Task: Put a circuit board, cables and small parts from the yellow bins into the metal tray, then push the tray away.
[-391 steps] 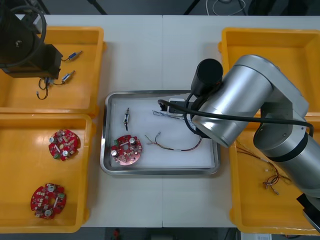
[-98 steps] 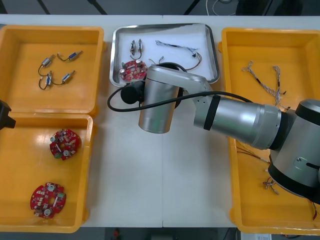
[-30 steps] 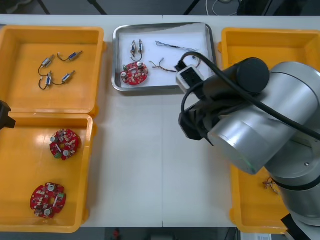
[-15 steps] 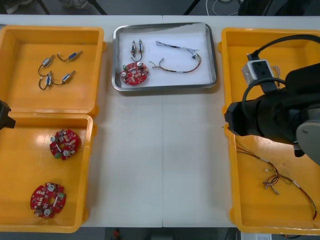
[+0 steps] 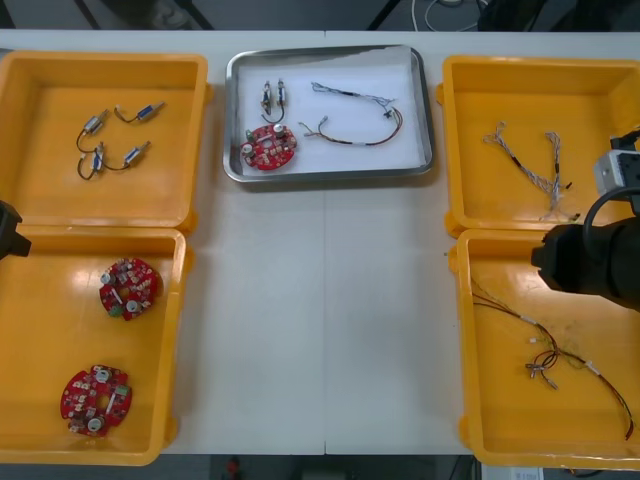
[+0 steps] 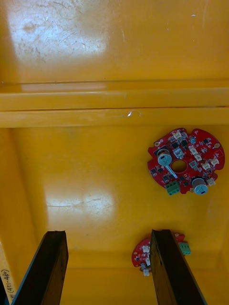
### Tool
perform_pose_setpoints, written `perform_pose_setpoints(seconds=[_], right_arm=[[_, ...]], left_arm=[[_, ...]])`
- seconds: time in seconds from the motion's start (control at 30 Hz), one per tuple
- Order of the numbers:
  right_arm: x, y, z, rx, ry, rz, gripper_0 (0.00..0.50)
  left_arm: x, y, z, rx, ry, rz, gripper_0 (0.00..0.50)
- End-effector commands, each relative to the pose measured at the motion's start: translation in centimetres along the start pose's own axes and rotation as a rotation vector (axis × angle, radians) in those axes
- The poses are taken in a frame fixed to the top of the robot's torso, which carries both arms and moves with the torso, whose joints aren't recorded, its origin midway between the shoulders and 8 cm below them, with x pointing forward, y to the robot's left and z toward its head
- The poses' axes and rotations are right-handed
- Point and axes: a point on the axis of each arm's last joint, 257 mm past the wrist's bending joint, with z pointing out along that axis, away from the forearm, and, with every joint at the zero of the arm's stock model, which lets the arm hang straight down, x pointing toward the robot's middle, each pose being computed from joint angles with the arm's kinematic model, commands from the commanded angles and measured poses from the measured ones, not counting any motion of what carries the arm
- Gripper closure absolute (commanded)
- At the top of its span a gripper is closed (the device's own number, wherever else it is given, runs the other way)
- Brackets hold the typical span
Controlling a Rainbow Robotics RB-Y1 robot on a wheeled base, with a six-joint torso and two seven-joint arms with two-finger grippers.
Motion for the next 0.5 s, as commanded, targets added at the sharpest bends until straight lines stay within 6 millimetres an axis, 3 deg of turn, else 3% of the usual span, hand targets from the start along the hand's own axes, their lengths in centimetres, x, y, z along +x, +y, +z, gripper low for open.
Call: perform_pose_setpoints(seconds=[0.03, 0.27, 0.5], right_arm=[[1.3, -2.9, -0.9, 0.031, 0.016, 0.06, 0.0], [3.1, -4.7, -0.3, 0.053, 0.08, 0.081, 0.0], [3.6, -6.9, 0.5, 0.084, 0.128, 0.045, 0.0]], left_arm=[[0.1, 0.6, -0.3, -0.008, -0.012, -0.078, 0.0], [0.1, 0.6, -0.3, -0.008, -0.012, -0.078, 0.0], [0.1, 0.6, -0.3, -0.008, -0.012, -0.078, 0.0]])
